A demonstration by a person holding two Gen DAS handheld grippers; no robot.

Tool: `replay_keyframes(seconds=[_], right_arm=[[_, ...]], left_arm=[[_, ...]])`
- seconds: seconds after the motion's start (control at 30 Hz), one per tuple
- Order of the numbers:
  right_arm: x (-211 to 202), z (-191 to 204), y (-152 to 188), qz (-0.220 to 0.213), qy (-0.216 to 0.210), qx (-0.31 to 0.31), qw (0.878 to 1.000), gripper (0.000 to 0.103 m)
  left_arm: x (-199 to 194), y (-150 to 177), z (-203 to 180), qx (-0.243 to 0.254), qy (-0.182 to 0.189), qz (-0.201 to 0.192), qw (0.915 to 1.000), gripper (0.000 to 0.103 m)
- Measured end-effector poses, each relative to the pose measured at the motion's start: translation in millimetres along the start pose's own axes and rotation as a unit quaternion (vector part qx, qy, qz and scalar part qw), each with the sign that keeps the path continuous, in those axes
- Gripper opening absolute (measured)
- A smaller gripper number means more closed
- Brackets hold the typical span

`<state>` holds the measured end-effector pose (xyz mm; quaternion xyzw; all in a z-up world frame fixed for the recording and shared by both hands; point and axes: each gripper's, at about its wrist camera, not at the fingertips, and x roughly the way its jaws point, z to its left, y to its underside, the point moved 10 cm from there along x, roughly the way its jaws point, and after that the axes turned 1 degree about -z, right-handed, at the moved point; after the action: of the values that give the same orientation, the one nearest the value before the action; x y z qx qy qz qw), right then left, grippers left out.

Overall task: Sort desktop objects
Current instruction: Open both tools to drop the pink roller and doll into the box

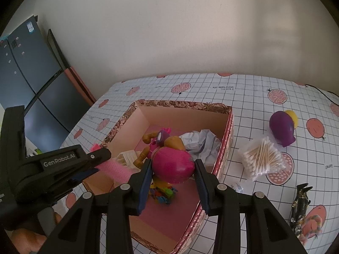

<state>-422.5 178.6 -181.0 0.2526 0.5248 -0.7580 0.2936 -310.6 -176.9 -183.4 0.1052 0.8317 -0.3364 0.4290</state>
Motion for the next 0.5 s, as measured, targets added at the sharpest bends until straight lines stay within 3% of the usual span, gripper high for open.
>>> replay_keyframes(seconds=[0.17, 0.5], right_arm=[[0.0, 0.0, -0.1, -0.001, -0.001, 0.001, 1.000, 0.043], [-2.6, 0.5, -1.0, -0.004, 0.001, 0.000, 1.000, 0.043]], left_arm=[[-0.1, 0.4, 1.8, -0.003, -0.003, 0.002, 1.0000, 0.040], [0.3, 1.6, 1.3, -0.002, -0.007, 0.006, 1.0000, 0.043]])
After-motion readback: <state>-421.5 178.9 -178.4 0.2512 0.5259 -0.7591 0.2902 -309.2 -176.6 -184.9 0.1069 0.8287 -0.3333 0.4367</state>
